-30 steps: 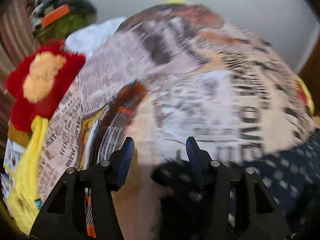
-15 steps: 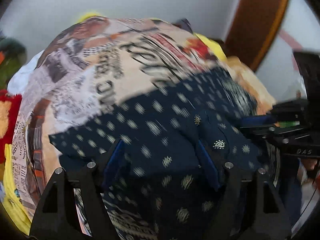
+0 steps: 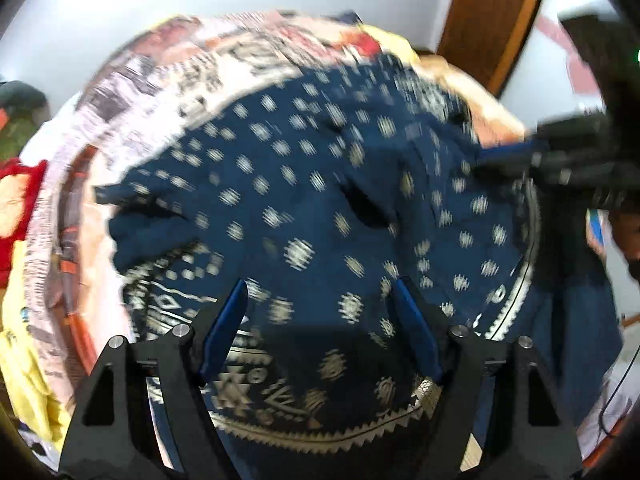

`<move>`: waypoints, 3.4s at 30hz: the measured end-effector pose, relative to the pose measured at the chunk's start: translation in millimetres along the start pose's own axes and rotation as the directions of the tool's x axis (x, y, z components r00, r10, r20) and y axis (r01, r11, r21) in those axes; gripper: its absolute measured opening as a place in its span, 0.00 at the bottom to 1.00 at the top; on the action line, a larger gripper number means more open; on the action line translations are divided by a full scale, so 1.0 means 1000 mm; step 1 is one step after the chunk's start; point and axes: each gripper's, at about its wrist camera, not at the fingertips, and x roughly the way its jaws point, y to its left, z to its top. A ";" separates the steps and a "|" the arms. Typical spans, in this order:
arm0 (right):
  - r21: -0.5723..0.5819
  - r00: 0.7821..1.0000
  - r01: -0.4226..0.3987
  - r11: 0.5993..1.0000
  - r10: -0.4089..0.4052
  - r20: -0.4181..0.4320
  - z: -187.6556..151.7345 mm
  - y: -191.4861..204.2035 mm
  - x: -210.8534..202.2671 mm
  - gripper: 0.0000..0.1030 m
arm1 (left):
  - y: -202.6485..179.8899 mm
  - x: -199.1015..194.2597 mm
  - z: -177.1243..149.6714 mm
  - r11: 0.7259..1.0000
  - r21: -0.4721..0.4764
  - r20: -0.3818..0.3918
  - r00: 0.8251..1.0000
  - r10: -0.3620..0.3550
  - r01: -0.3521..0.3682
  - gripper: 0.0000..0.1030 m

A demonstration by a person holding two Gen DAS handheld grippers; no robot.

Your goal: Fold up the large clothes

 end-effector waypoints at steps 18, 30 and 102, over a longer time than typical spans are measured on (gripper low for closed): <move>-0.051 0.964 0.264 0.963 -0.264 0.014 -0.043 -0.004 0.015 0.14 | 0.045 0.039 -0.041 0.974 -0.174 -0.047 0.989 0.143 -0.149 0.88; 0.183 0.959 0.279 0.943 -0.282 -0.010 -0.076 -0.054 -0.017 0.97 | 0.053 0.036 -0.050 0.963 -0.236 -0.036 0.992 0.122 -0.127 0.92; 0.347 0.968 0.105 0.932 -0.176 0.177 0.064 -0.132 0.015 0.07 | 0.198 0.040 0.018 0.814 -0.548 0.018 0.970 0.241 -0.192 0.07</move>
